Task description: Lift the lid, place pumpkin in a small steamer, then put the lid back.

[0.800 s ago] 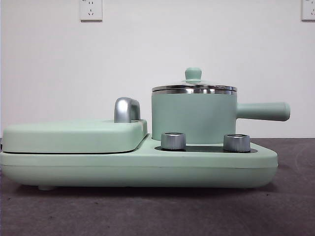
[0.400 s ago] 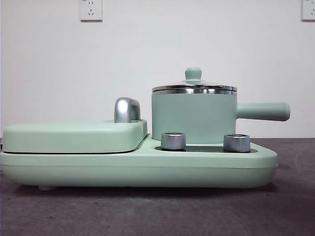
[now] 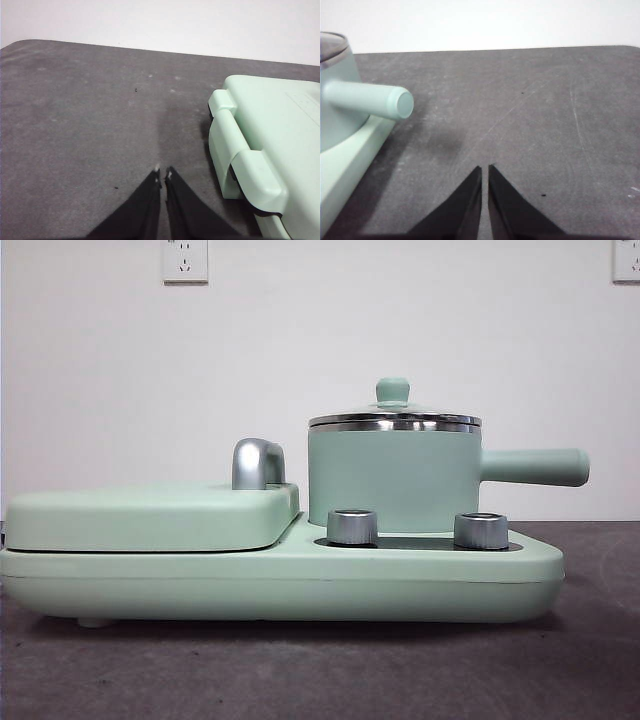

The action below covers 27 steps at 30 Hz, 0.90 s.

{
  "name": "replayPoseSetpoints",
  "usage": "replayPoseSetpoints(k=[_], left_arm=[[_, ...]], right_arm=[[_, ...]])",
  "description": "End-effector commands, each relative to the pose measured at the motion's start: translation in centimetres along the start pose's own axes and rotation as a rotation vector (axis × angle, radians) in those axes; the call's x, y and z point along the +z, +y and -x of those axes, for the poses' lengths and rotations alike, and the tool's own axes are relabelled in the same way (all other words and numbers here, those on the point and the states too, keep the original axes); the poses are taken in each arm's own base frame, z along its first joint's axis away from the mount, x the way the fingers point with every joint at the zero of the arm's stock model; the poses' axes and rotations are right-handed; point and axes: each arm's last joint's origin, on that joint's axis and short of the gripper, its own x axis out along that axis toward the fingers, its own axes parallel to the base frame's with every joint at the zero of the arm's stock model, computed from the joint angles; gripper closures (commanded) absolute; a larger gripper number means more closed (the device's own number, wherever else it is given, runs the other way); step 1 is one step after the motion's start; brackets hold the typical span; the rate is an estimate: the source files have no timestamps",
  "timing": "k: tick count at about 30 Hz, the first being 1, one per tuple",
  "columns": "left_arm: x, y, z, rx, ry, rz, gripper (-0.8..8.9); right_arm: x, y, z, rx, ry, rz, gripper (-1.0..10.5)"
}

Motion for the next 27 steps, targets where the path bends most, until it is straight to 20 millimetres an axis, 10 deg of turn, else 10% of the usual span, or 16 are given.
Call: replayPoseSetpoints(k=[1, 27], left_arm=[[-0.66, 0.08, -0.18, 0.005, 0.023, -0.01, 7.91], [-0.66, 0.08, -0.18, 0.005, 0.023, -0.01, 7.91]], right_arm=[[-0.27, -0.12, -0.07, -0.013, 0.015, 0.03, 9.3], [-0.05, -0.26, -0.06, -0.039, -0.008, 0.027, 9.3]])
